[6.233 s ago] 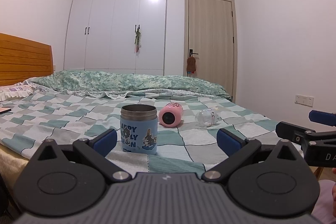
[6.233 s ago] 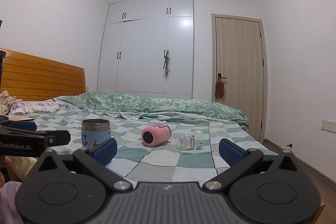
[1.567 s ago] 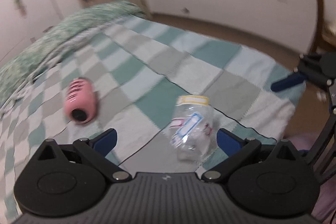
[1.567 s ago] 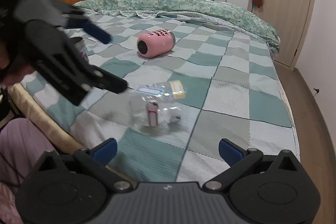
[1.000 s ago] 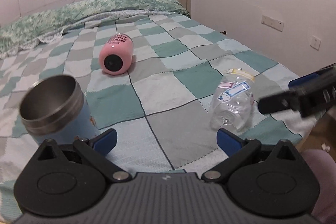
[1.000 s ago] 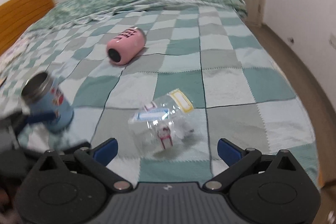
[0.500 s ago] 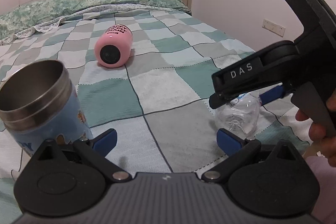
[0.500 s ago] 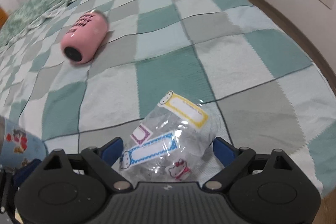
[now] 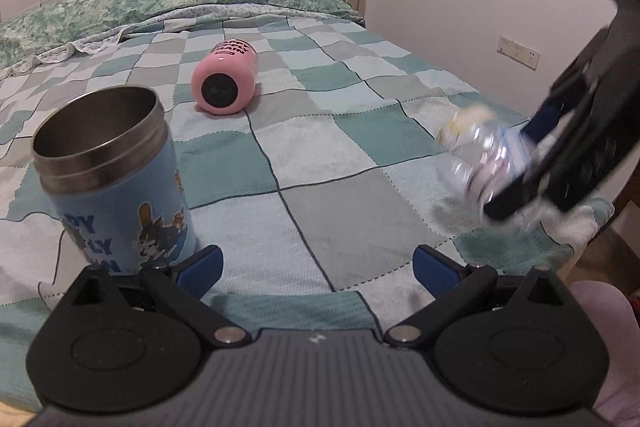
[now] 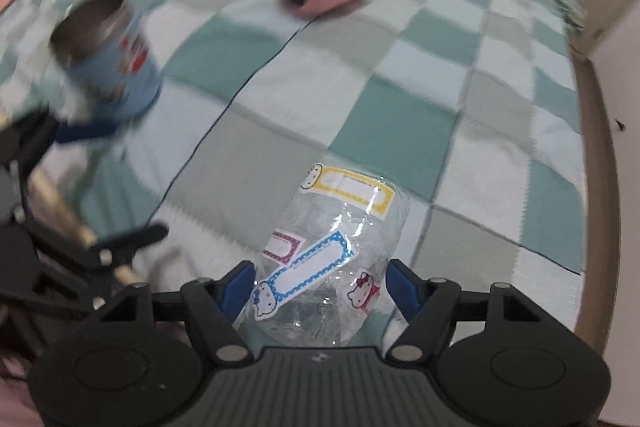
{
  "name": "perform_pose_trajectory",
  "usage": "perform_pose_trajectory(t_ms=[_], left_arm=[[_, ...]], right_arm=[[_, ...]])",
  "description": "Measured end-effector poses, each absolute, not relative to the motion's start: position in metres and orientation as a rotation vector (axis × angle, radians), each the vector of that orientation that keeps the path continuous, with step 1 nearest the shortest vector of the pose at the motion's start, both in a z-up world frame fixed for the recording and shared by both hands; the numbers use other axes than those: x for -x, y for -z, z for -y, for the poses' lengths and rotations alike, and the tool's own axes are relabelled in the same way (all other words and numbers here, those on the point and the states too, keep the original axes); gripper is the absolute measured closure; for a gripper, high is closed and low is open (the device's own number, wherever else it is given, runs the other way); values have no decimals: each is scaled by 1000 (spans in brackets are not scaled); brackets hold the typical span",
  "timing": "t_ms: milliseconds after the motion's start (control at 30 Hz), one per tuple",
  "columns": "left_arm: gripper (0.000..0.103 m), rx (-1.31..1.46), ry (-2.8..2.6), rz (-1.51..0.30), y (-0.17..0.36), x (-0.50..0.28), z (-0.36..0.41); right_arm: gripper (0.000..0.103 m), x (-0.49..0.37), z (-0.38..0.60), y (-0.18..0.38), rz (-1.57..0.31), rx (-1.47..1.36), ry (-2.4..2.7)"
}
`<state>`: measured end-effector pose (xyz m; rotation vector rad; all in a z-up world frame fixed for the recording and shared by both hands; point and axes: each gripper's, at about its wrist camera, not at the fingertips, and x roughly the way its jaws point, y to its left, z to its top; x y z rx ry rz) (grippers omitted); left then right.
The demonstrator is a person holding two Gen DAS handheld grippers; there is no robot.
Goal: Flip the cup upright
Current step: 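Grasp the clear cup with the right gripper and lift it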
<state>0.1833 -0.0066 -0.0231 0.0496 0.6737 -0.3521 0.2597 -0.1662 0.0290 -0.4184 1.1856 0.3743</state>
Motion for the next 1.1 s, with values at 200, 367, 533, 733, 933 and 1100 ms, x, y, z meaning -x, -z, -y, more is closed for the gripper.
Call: perform_pose_trajectory(t_ms=[200, 367, 533, 733, 933, 1100], left_arm=[[0, -43, 346, -682, 26, -183, 4], [0, -35, 347, -668, 23, -181, 3], [0, -35, 347, -667, 22, -181, 2], [0, -32, 344, -672, 25, -182, -1], [0, -18, 352, -669, 26, -184, -2], [0, -16, 349, -671, 27, -184, -2]], right_arm=[[29, -263, 163, -2, -1184, 429, -427], [5, -260, 178, -24, -1133, 292, -379], [5, -283, 172, -23, -1148, 187, -234], [6, -307, 174, -6, -1222, 63, -127], [18, -314, 171, -7, -1228, 39, -68], [43, -311, 169, -7, -1231, 47, -102]])
